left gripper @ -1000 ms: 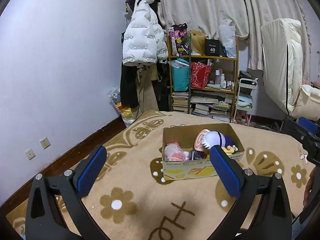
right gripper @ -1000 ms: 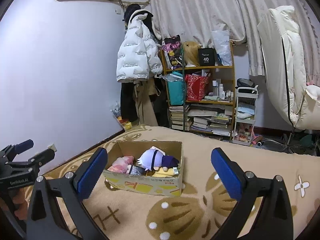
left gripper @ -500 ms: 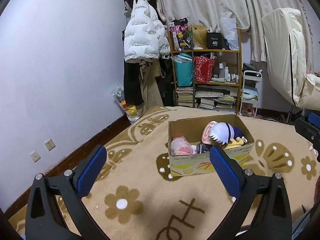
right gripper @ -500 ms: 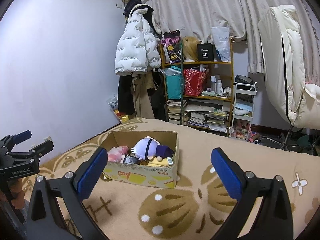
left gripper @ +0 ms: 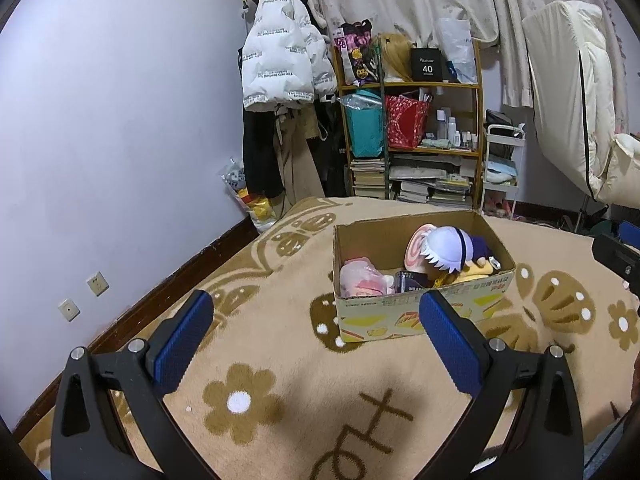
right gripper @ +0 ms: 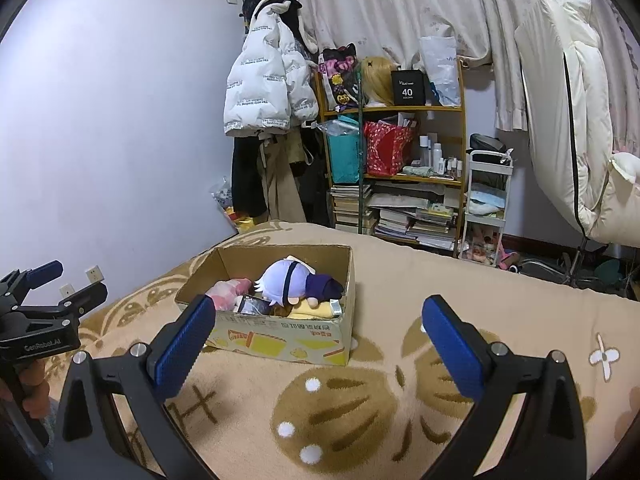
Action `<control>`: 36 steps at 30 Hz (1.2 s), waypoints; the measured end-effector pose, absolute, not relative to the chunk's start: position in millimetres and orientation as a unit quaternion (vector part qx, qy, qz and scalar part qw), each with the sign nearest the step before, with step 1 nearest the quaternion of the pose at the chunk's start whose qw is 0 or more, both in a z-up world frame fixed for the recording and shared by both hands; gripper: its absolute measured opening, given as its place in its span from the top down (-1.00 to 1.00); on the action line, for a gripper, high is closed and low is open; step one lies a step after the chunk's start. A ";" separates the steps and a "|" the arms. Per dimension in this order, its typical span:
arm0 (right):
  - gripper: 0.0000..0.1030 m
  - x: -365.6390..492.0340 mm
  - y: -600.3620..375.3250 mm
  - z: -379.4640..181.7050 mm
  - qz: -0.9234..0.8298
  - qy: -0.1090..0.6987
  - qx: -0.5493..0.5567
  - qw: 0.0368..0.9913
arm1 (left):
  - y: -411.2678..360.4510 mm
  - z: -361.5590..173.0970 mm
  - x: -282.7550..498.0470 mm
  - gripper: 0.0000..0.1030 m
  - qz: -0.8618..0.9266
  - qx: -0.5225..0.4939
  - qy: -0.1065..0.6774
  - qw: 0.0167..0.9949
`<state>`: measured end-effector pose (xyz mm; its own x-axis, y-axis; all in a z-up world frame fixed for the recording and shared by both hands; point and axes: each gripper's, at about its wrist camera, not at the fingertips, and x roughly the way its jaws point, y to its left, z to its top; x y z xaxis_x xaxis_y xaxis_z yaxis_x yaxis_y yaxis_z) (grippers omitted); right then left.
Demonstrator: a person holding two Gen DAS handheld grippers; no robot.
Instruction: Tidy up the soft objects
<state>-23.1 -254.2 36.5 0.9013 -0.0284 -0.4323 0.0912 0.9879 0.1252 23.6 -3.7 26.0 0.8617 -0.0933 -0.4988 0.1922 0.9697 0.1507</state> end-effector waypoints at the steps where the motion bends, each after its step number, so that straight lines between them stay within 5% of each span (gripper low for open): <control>1: -1.00 -23.2 -253.9 35.9 -0.031 0.221 0.071 0.972 | -4.2 25.6 24.0 -0.98 -0.074 0.099 0.254 0.959; 36: -1.00 -22.3 -254.4 31.6 -0.032 0.226 0.072 0.971 | -5.5 23.8 24.4 -0.98 -0.068 0.112 0.261 0.956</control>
